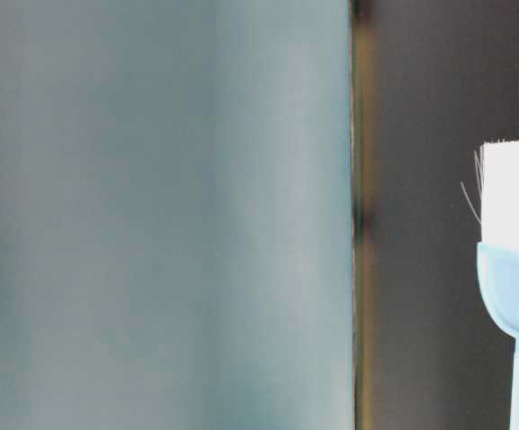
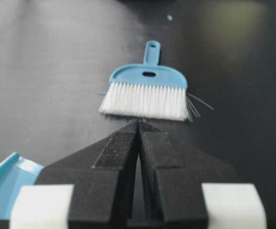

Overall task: Hold the dustpan with a person, while the left arm uses a hand brush to gather the screws into the dustpan.
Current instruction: 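Lower the brush onto the table with the left gripper and hold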

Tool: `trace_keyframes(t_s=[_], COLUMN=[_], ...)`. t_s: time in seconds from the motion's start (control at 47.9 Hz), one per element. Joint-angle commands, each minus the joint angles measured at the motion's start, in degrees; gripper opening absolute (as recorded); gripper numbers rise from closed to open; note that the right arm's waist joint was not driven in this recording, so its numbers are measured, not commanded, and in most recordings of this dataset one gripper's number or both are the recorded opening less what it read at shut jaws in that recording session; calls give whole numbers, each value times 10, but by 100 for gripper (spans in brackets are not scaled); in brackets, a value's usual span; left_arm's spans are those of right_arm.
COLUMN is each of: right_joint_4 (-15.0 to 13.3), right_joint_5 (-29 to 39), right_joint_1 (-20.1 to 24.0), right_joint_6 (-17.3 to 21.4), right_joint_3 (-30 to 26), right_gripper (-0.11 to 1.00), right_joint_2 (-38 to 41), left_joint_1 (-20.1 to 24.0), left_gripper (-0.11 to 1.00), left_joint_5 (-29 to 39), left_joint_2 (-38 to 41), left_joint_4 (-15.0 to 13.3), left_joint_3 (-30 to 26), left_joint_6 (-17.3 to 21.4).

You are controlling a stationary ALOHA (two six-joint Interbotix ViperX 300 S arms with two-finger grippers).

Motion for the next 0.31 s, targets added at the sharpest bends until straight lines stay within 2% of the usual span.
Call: trace_keyframes(t_s=[0.0,0.146,0.292], right_joint_4=[1,1,1], right_joint_5=[-6,-6,-6], right_joint_1=[0,0,0], right_joint_6=[-4,-4,-4], right_joint_3=[-3,-3,-3], right_gripper=[0,0,0], right_joint_2=[5,5,5], left_joint_1=[-3,-2,-2], left_gripper=[73,73,73], left_joint_5=[12,26,22], left_joint_2=[-47,-98,-110], left_joint_4=[1,1,1], left_joint_3=[-2,6,12], left_joint_6=[-2,4,-5])
